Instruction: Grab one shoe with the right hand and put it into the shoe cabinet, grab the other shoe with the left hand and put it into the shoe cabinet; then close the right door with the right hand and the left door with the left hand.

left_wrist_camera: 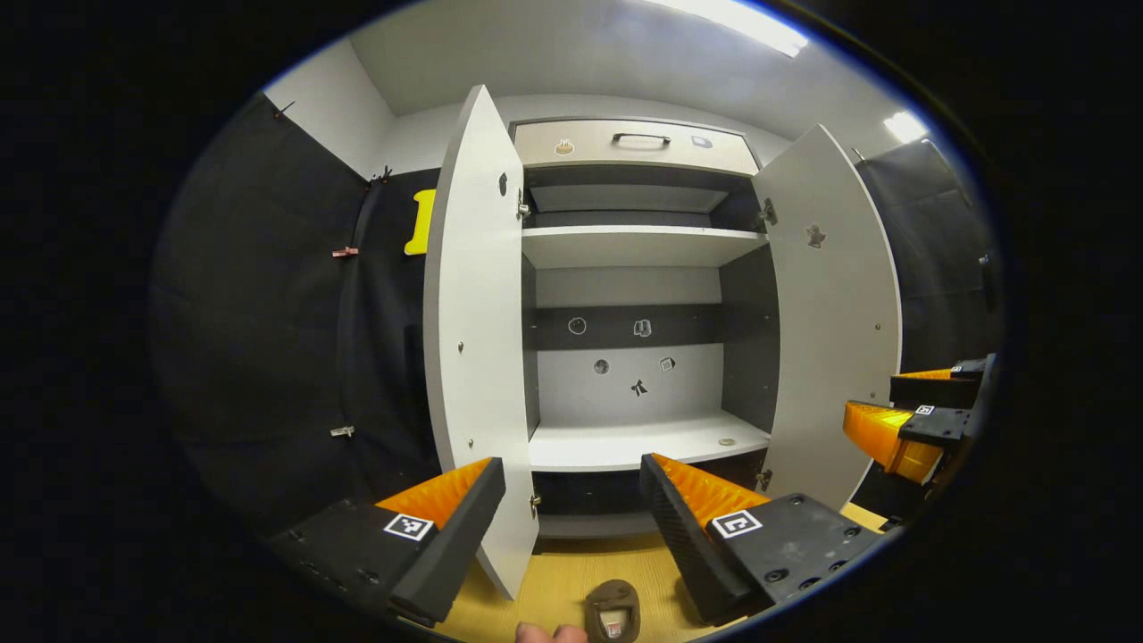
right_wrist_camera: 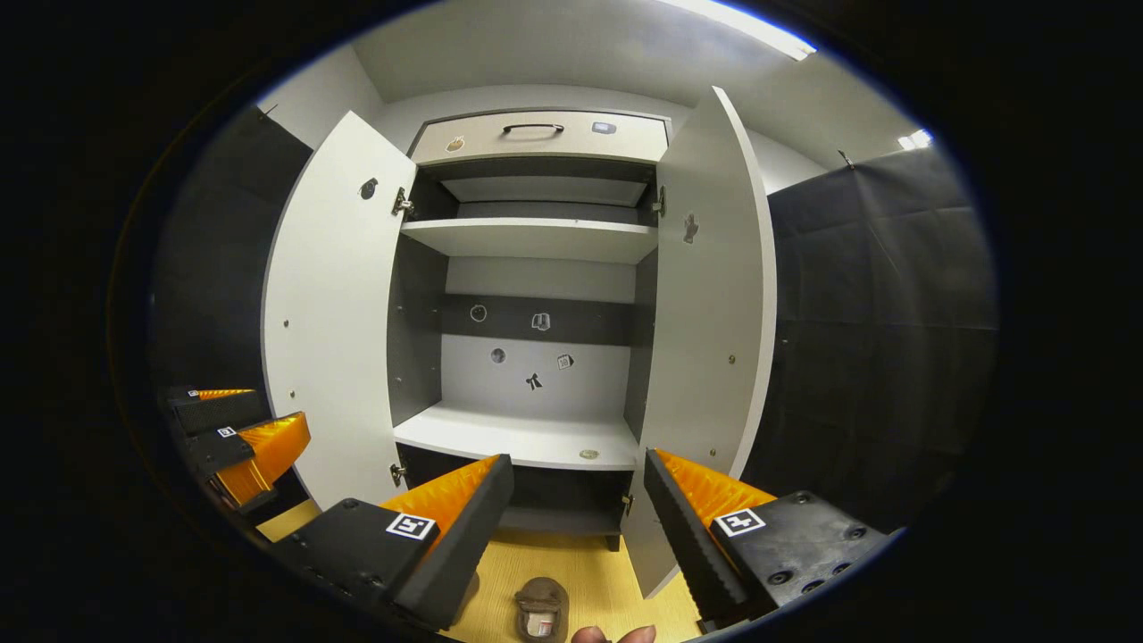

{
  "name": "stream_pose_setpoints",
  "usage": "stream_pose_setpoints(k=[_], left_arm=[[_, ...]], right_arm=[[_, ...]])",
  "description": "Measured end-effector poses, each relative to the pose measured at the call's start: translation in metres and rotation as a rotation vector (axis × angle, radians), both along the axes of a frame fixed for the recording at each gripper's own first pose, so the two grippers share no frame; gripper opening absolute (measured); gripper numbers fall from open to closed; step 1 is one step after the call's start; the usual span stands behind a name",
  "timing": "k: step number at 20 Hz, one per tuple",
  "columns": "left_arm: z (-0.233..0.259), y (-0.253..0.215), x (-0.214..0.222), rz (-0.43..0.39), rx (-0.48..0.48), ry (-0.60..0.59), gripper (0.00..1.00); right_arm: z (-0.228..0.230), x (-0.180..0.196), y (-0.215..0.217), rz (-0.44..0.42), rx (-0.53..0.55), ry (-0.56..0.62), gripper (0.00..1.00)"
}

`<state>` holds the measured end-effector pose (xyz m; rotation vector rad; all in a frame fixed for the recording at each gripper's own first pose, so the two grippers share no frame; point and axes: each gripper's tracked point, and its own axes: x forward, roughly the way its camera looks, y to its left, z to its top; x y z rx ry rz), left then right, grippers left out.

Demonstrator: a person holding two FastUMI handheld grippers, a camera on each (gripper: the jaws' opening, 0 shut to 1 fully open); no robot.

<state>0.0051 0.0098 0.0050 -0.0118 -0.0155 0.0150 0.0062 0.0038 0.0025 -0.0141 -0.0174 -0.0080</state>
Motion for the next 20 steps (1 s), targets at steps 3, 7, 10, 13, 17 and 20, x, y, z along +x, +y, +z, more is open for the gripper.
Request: stream_pose_setpoints(k=[3, 7, 10, 13, 17, 20], left_arm=[[0.0, 0.002, 0.0, 0.001, 0.001, -0.004, 0.96], [-0.002, 0.005, -0.001, 0.007, 0.009, -0.014, 0.96], [-0.006, 0.009, -0.004, 0.013, 0.012, -0.026, 0.96], [-0.013, 0.013, -0.007, 0.024, 0.016, -0.021, 0.96], [-0.028, 0.023, -0.011, 0.047, 0.022, -0.005, 0.96], [-0.04, 0.03, -0.013, 0.068, 0.019, 0.008, 0.96]], right_arm=[[-0.003, 0.001, 0.002, 0.005, 0.005, 0.009, 0.98], [-0.021, 0.003, 0.008, 0.022, -0.003, 0.045, 0.98], [-0.056, 0.005, 0.016, 0.048, -0.001, 0.124, 0.98], [-0.096, 0.004, 0.025, 0.074, -0.003, 0.198, 0.98], [-0.156, -0.004, 0.039, 0.117, -0.005, 0.294, 0.98], [-0.208, -0.012, 0.054, 0.162, 0.003, 0.375, 0.98]])
